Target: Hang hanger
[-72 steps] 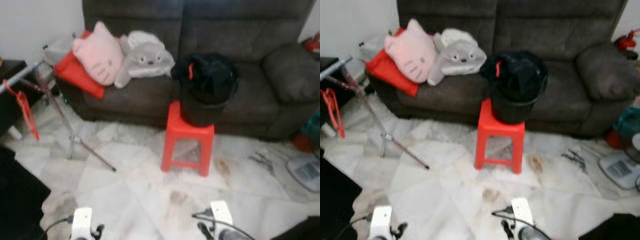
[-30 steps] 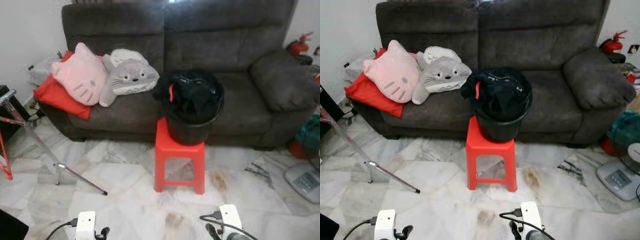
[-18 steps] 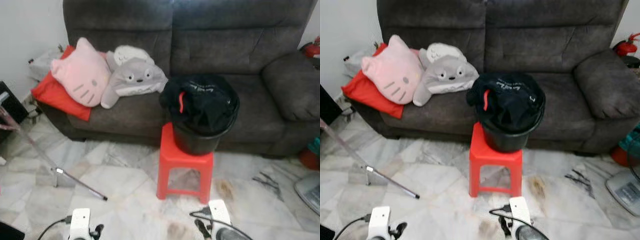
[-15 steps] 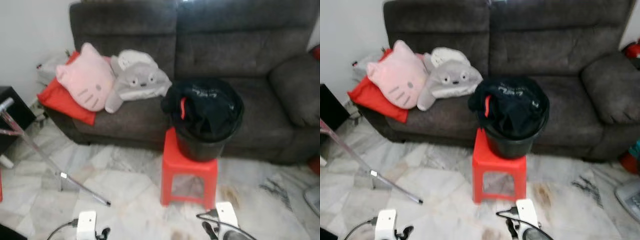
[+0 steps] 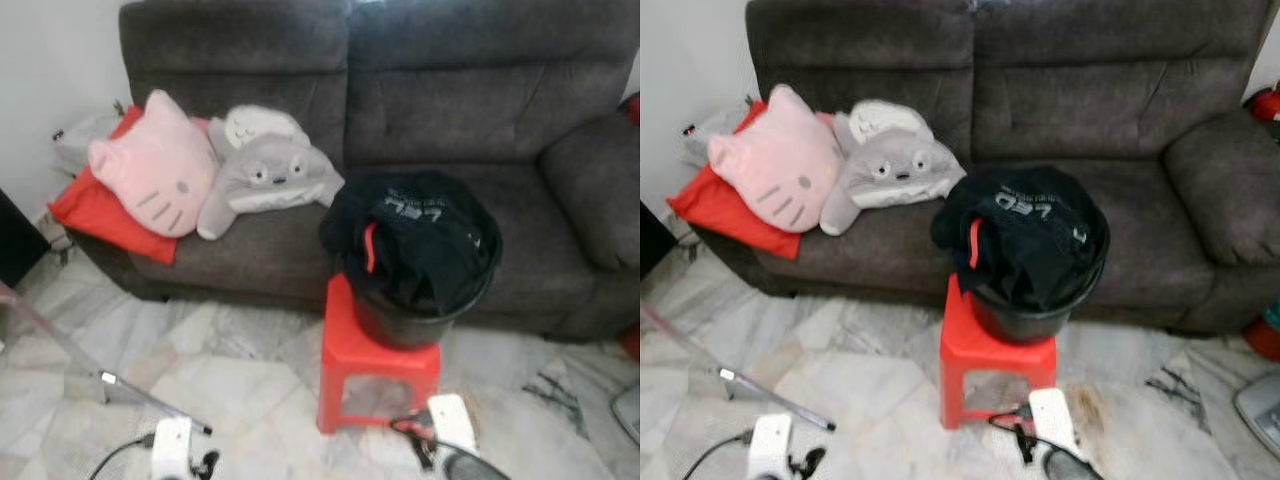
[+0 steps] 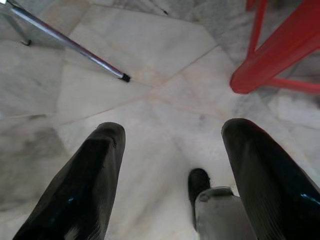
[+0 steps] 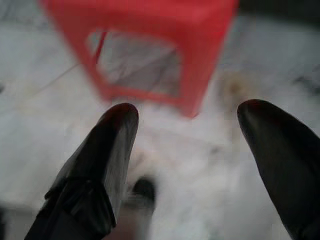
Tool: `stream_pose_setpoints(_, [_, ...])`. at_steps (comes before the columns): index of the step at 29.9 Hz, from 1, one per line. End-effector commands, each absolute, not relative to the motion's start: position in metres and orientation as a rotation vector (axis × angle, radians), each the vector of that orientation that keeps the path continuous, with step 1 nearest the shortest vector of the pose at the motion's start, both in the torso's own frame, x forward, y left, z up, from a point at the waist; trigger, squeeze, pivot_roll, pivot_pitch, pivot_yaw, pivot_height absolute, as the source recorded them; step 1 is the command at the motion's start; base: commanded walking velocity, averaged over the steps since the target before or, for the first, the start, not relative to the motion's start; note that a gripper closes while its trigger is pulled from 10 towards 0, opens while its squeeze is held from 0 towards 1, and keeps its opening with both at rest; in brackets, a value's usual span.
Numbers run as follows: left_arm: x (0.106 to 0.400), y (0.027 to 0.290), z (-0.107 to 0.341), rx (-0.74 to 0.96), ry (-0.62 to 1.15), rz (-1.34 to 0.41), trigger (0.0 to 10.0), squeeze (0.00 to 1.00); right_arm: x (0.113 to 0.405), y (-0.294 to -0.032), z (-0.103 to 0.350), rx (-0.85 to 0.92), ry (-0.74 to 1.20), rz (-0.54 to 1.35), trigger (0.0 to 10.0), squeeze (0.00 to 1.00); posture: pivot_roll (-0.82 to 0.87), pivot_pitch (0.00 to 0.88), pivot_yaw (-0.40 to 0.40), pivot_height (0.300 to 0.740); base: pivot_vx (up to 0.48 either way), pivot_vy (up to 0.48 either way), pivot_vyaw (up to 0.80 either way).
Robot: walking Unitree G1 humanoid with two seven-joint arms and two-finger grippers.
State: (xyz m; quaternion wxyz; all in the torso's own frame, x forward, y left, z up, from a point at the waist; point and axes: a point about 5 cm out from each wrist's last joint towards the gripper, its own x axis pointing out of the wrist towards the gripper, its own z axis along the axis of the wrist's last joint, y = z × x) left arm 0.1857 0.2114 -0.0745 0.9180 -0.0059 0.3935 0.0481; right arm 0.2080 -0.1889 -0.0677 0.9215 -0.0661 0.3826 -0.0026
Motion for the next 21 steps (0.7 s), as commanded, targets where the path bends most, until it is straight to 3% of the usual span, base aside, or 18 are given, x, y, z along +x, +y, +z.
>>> stream_pose_setpoints(1, [0.179,0.221,-0.076,0.014,0.826,0.117,10.0,0.00,0.209,-0.178,-0.067,-0.104,0.745,-0.011,10.0,0.00,-0.17,0.000,0.073,0.740,0.000,0.000,0.00])
stream_pose_setpoints(4, [0.179,0.222,-0.076,0.018,0.829,0.117,10.0,0.00,0.210,-0.178,-0.065,-0.123,0.720,-0.010,10.0,0.00,-0.18,0.000,0.075,0.740,0.000,0.000,0.00])
stream_pose_setpoints(7, [0.178,0.223,-0.076,0.023,0.830,0.118,10.0,0.00,0.232,-0.195,-0.041,-0.184,0.523,0.000,10.0,0.00,-0.18,0.000,0.075,0.740,0.000,0.000,0.00])
stream_pose_setpoints(11, [0.176,0.225,-0.076,0.030,0.834,0.119,10.0,0.00,0.217,-0.213,-0.045,-0.225,0.517,-0.045,10.0,0.00,-0.19,0.000,0.078,0.740,0.000,0.000,0.00])
stream_pose_setpoints(15, [0.176,0.226,-0.076,0.031,0.836,0.119,10.0,0.00,0.216,-0.215,-0.044,-0.238,0.503,-0.048,10.0,0.00,-0.19,0.000,0.078,0.740,0.000,0.000,0.00])
stream_pose_setpoints(17, [0.175,0.227,-0.077,0.034,0.843,0.119,10.0,0.00,0.216,-0.216,-0.032,-0.220,0.374,-0.071,10.0,0.00,-0.20,0.000,0.082,0.740,0.000,0.000,0.00])
stream_pose_setpoints(21, [0.174,0.226,-0.077,0.036,0.846,0.118,10.0,0.00,0.219,-0.208,-0.023,-0.220,0.294,-0.026,10.0,0.00,-0.21,0.000,0.082,0.740,0.000,0.000,0.00])
